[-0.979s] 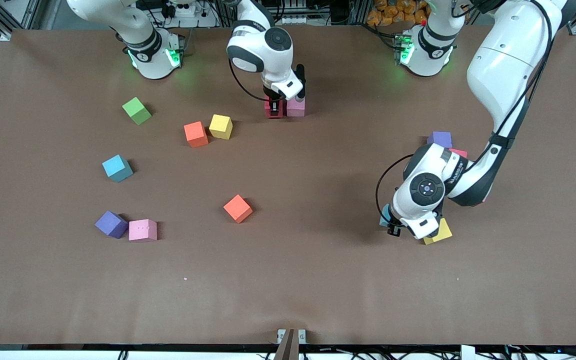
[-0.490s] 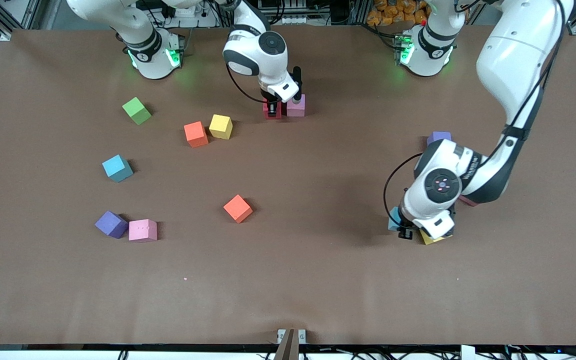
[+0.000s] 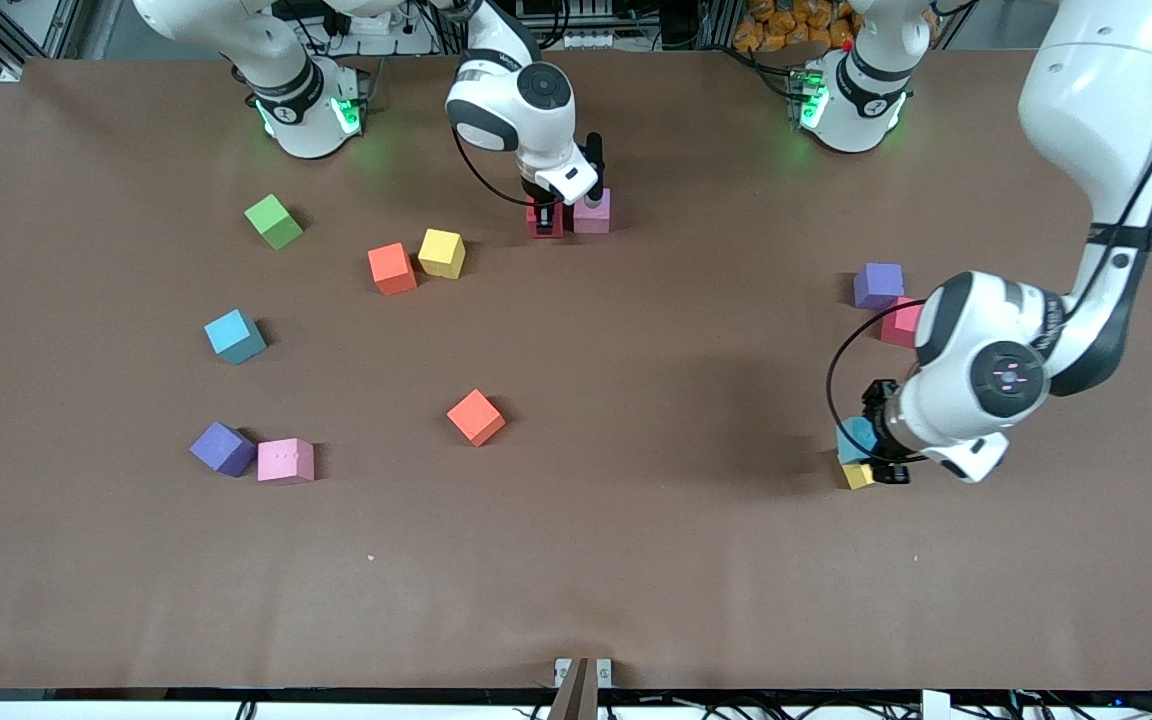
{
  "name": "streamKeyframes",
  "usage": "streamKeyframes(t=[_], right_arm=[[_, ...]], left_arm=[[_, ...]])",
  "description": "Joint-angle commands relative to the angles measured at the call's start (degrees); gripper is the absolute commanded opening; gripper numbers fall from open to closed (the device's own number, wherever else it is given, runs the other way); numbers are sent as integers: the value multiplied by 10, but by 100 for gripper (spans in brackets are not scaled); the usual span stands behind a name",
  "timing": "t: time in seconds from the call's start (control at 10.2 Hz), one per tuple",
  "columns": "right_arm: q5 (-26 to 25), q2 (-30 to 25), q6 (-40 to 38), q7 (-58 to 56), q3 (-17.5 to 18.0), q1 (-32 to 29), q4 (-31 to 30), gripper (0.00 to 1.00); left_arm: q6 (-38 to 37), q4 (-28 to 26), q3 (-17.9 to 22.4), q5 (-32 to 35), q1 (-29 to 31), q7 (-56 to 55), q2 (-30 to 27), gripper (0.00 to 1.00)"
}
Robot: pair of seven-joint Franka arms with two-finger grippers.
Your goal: Form number 2 with 11 blocks
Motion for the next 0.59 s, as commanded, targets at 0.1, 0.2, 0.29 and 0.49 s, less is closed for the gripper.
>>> streamKeyframes(t=[0.1,0.2,0.29,0.49], right_arm=[[10,-4,-1,9,12,-16,-5,26],[11,-4,-2,9,13,-16,-5,26],[11,-4,-1,9,13,-17,-5,26],[12,-4,-2,9,13,-19,-6,27]], left_arm=[[-13,-40,-5,-16,22,-23,-44,0],[-7,-38,-7,-15,47,-24,-44,0],[-4,-39,-13,-17,61,-26,-52,0],[-3,-42,-20,-20,63,-27,-48,0]])
